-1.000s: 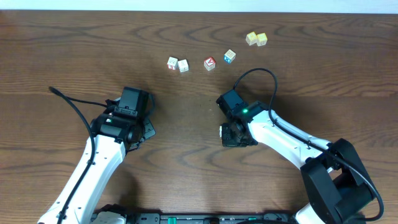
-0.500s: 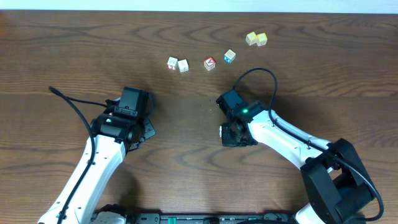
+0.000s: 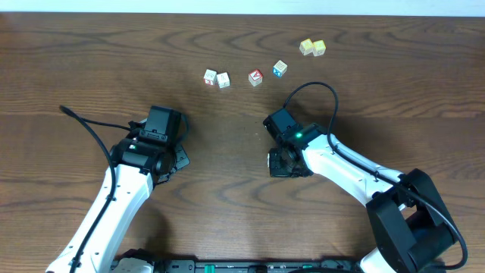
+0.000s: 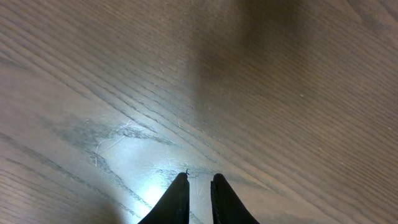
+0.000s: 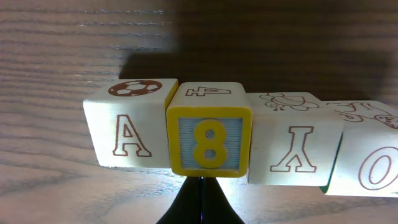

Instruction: Lift 4 blocks

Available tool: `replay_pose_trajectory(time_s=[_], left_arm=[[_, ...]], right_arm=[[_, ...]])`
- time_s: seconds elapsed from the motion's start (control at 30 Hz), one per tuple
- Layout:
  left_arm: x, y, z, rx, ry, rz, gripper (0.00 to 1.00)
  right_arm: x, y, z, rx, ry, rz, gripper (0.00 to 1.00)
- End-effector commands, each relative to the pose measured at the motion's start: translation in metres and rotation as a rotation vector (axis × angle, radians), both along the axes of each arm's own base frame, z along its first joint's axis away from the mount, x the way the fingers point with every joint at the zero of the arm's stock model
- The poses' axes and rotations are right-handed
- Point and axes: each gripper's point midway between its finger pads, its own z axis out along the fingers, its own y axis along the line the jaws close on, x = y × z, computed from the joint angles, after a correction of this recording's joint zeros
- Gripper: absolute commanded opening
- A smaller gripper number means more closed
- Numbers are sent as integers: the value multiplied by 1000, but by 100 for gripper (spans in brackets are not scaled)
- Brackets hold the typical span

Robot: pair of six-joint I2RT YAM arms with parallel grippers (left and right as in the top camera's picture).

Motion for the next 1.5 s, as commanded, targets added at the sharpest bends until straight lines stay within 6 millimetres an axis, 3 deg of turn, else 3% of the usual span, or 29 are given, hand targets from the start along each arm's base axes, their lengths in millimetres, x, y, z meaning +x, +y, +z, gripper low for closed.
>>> replay_pose_trajectory(time_s=[0.0, 0.13, 0.3, 0.4, 0.5, 0.83, 1.47], left_arm=[[-1, 2, -1, 0, 9, 19, 15], [-1, 2, -1, 0, 9, 19, 15], [-1, 2, -1, 0, 8, 19, 15], [-1, 2, -1, 0, 8, 19, 15], [-1, 2, -1, 0, 9, 19, 15], [-1, 2, -1, 0, 9, 19, 15], [-1, 2, -2, 0, 9, 19, 15]], right_arm=[[-2, 2, 4, -3, -17, 6, 1], [0, 4, 9, 10, -24, 15, 1], [4, 2, 33, 26, -58, 40, 1], [3, -5, 50, 33, -74, 38, 1], [-2, -17, 54, 6, -57, 18, 1], [-23, -37, 33, -48, 21, 2, 1], [-19, -38, 0, -17, -51, -2, 1]])
